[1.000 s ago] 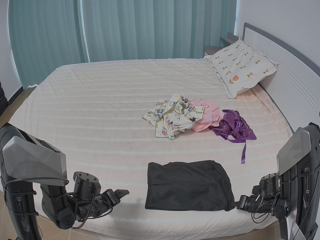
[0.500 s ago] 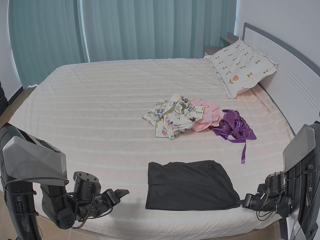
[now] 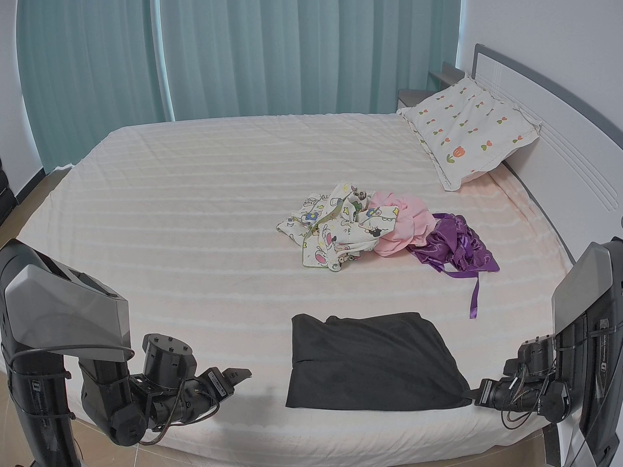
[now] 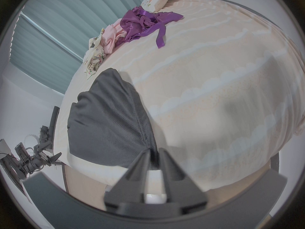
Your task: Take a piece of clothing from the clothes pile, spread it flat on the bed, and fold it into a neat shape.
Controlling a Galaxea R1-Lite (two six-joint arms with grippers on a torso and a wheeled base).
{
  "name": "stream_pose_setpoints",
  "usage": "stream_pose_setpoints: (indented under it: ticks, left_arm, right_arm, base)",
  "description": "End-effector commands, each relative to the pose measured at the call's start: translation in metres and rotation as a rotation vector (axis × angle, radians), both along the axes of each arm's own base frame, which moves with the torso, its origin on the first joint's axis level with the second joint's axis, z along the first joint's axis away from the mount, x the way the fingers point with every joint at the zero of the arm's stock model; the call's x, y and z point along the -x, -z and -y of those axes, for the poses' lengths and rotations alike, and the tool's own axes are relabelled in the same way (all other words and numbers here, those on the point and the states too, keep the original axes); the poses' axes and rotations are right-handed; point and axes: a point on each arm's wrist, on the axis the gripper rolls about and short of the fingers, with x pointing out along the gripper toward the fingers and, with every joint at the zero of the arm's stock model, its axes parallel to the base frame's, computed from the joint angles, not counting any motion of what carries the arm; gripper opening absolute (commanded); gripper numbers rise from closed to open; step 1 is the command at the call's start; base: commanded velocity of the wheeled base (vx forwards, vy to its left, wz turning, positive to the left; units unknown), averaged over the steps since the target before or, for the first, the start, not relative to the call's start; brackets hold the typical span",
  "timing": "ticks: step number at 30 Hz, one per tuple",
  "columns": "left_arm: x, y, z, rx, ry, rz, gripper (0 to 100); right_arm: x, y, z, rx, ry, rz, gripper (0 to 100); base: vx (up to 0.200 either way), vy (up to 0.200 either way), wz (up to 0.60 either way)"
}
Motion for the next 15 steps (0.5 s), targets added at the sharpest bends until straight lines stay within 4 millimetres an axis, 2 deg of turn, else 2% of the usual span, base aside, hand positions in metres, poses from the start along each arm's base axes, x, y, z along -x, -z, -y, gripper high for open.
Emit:
stream_pose_setpoints:
  ticks: [1, 3, 5, 7, 8, 9, 11, 12, 13, 15]
  left_arm:
    - [0.000, 0.000, 0.000, 0.000, 0.000, 0.000, 100]
    - [0.000, 0.000, 0.000, -0.001, 0.000, -0.002, 100]
    - [0.000, 0.000, 0.000, 0.000, 0.000, 0.000, 100]
    - [0.000, 0.000, 0.000, -0.001, 0.000, -0.002, 100]
    - [0.000, 0.000, 0.000, 0.000, 0.000, 0.000, 100]
    - [0.000, 0.000, 0.000, 0.000, 0.000, 0.000, 100]
    - [-0.001, 0.001, 0.000, -0.001, -0.001, 0.000, 100]
    - [-0.001, 0.001, 0.000, -0.001, -0.001, 0.000, 100]
    - [-0.001, 0.001, 0.000, -0.001, -0.001, -0.001, 100]
    - [-0.001, 0.001, 0.000, -0.001, -0.001, -0.001, 100]
  right_arm:
    - [0.002, -0.003, 0.000, -0.012, -0.001, 0.016, 100]
    - [-0.003, -0.006, 0.001, -0.023, 0.007, 0.048, 100]
    - [-0.018, -0.014, 0.004, -0.064, 0.027, 0.125, 100]
    - [-0.019, -0.014, 0.004, -0.068, 0.030, 0.129, 100]
    - [-0.042, -0.020, 0.001, -0.176, 0.085, 0.196, 100]
    - [-0.053, -0.020, -0.002, -0.214, 0.107, 0.219, 100]
    - [-0.071, -0.014, -0.012, -0.249, 0.108, 0.247, 100]
    - [-0.071, -0.014, -0.012, -0.249, 0.108, 0.247, 100]
    - [-0.086, -0.007, -0.014, -0.250, 0.106, 0.264, 100]
    - [-0.099, 0.001, -0.018, -0.243, 0.113, 0.267, 100]
  base:
    - [0.000, 0.000, 0.00]
    - [0.000, 0.000, 0.00]
    - [0.000, 0.000, 0.00]
    - [0.000, 0.000, 0.00]
    - [0.000, 0.000, 0.00]
    - [0.000, 0.000, 0.00]
    - [0.000, 0.000, 0.00]
    - [0.000, 0.000, 0.00]
    - [0.000, 0.000, 0.00]
    - [0.000, 0.000, 0.00]
